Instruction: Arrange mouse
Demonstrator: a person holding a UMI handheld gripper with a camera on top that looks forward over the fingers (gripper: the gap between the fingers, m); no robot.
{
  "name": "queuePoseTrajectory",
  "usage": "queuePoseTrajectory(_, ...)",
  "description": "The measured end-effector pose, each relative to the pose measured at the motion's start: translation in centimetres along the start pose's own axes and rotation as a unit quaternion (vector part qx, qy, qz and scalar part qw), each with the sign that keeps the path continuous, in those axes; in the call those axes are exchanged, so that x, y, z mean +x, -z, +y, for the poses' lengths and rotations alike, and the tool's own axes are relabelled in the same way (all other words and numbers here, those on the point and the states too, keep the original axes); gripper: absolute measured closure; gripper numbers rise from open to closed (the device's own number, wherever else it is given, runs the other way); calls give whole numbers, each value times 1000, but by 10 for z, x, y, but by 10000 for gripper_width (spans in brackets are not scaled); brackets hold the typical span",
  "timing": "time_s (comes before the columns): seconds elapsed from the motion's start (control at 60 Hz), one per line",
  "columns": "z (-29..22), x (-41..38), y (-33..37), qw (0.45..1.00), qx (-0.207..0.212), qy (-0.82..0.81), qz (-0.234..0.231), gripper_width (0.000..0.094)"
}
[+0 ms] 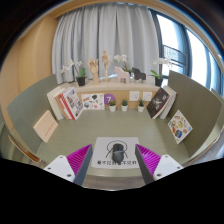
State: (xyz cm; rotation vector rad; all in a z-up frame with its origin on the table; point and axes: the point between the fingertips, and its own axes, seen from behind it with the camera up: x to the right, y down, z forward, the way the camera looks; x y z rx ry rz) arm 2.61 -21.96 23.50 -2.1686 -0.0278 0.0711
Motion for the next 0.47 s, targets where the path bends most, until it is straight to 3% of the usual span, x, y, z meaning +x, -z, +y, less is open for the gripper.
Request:
queuePoseTrajectory(0.367,-14,-16,101,996,64,-1,-55,93)
queuePoseTrajectory(0.467,-16,-16,110,996,74,6,-51,92)
